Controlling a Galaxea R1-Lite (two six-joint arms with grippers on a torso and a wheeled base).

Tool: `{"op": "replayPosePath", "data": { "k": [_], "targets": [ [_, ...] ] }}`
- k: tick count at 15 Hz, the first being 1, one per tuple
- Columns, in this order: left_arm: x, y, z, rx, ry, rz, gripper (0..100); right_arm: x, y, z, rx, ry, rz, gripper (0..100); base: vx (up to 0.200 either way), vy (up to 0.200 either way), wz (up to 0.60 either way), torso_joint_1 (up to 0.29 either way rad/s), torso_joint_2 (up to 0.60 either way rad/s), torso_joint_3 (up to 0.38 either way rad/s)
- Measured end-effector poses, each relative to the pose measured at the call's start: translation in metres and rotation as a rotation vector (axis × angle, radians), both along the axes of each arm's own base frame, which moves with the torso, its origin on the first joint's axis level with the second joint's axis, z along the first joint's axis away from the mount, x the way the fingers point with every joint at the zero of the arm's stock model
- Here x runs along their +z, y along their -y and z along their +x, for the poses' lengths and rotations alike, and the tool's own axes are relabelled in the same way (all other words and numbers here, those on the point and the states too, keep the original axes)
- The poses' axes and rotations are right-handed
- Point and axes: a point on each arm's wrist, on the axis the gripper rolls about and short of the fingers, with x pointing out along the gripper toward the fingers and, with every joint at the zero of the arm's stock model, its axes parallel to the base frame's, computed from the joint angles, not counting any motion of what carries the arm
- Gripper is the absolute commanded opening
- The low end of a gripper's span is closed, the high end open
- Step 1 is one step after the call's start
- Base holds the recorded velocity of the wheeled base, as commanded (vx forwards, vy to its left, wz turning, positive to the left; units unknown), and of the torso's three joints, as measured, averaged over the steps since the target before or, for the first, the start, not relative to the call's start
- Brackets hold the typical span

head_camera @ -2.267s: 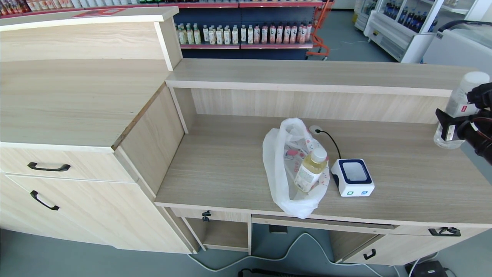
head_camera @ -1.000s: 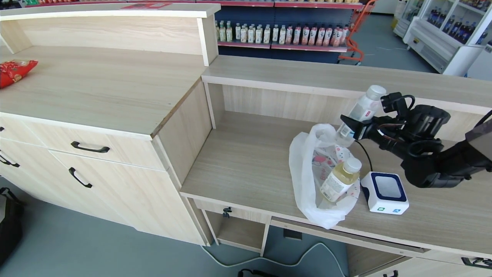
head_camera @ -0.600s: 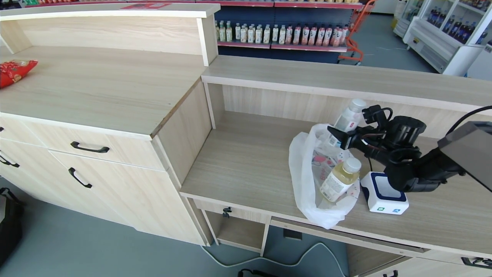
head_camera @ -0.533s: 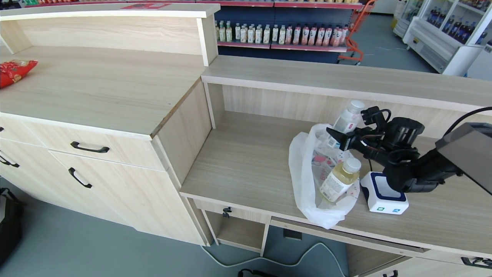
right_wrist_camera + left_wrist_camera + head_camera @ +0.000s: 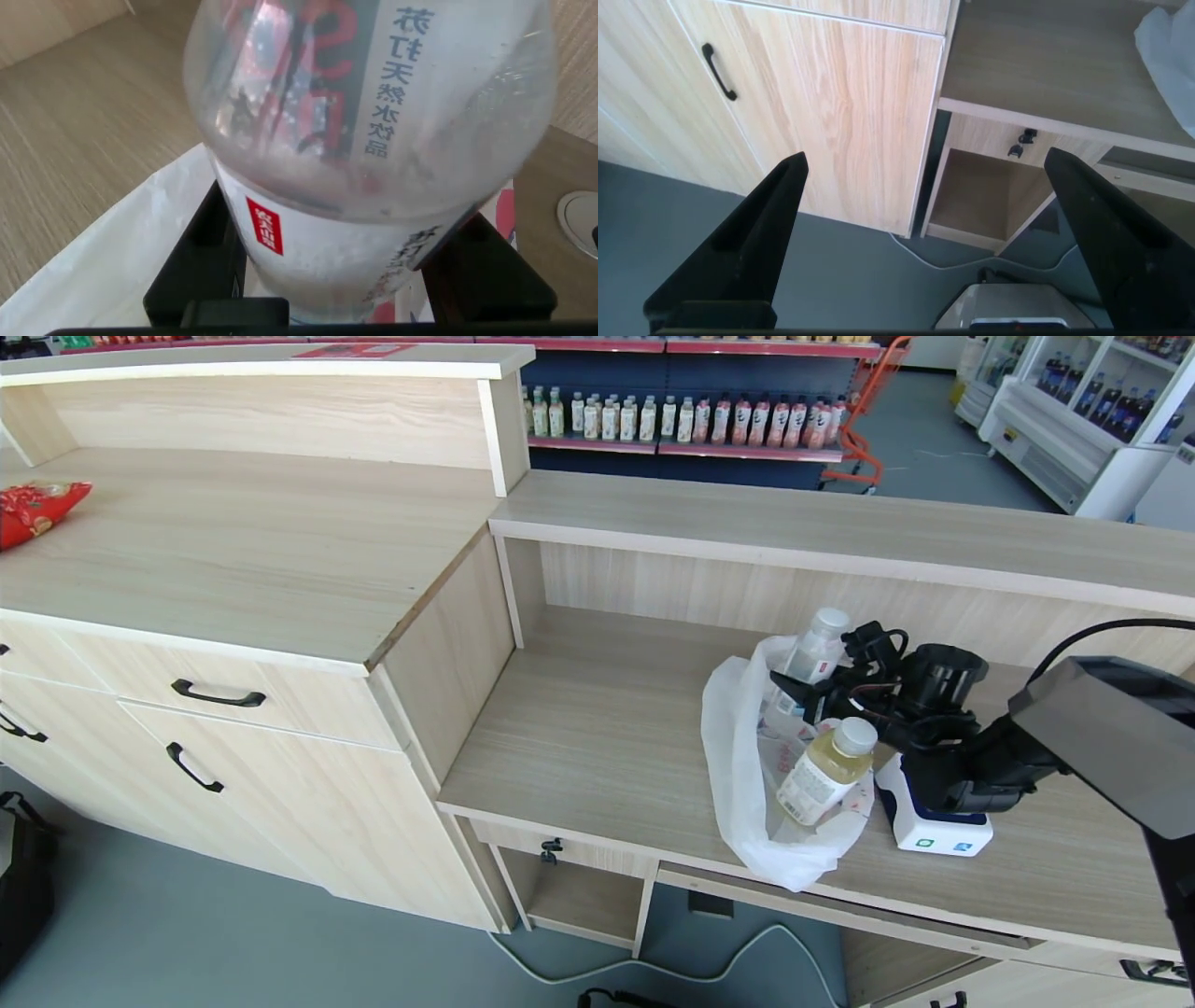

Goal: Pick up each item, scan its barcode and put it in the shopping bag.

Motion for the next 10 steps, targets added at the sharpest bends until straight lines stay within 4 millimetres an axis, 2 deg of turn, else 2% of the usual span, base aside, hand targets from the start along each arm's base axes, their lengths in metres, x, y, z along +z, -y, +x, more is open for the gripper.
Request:
{"op": "replayPosePath", "data": {
  "k": [10],
  "targets": [
    [0.000,0.000,0.000,0.000,0.000,0.000,100,-0.030,-0.001,0.010,0.027,-0.009,-0.045,0,0.000,0.000,0.00,0.000,0.00,0.000]
  ]
}}
